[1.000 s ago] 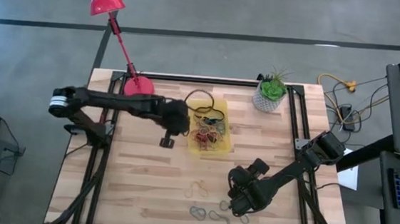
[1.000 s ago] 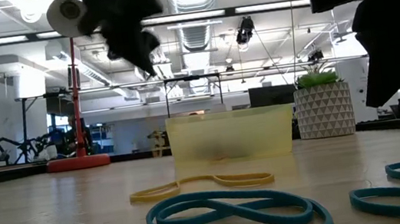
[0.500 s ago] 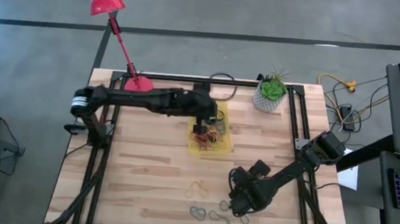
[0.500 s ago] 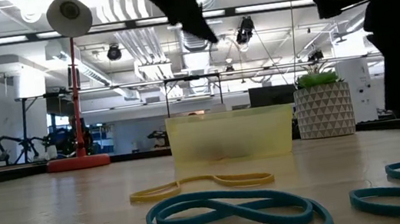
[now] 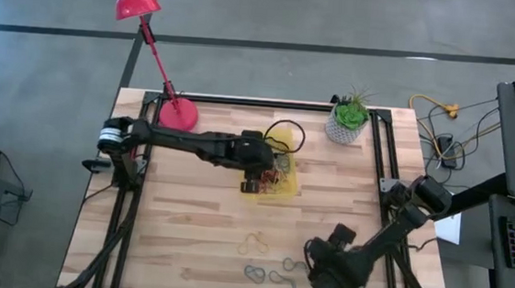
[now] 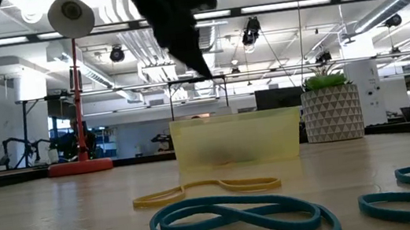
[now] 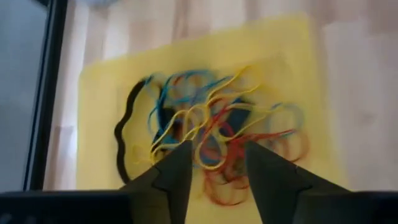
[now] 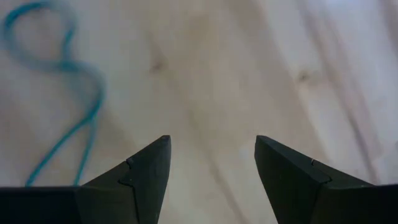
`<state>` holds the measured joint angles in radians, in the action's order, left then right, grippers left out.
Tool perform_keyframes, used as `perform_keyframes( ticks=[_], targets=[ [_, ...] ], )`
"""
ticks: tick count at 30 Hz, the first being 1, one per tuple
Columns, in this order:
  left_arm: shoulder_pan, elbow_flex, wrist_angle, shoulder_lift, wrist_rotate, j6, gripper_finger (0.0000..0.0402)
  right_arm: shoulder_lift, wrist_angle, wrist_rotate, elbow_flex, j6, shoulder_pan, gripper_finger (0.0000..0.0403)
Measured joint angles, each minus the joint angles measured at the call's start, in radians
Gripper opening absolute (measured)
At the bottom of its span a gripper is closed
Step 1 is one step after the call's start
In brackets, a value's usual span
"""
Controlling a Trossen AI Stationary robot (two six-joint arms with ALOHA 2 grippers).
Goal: Pick and place rubber bands into bin
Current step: Put the blue rubber band into the yellow bin
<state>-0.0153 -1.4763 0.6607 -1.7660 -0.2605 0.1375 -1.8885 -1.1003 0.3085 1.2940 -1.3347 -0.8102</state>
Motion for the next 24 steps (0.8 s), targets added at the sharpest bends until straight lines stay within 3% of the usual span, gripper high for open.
perform_keyframes(
  ticks=[5,13,20,24],
  targets=[
    [0.077,0.007,0.007,0.076,0.033,-0.028,0.015,0.0,0.131,0.003,-0.002,0.102,-0.052,0.0219],
    [0.228,0.102,0.01,0.149,0.039,-0.153,0.0151,-0.059,0.198,0.049,-0.009,0.161,-0.017,0.0219],
    [0.314,0.231,0.01,0.162,-0.088,-0.331,0.0151,-0.109,0.284,0.024,-0.009,0.215,-0.012,0.0219],
    [0.339,0.295,0.005,0.161,-0.093,-0.44,0.0151,-0.119,0.3,0.015,-0.004,0.234,-0.011,0.0219]
  ],
)
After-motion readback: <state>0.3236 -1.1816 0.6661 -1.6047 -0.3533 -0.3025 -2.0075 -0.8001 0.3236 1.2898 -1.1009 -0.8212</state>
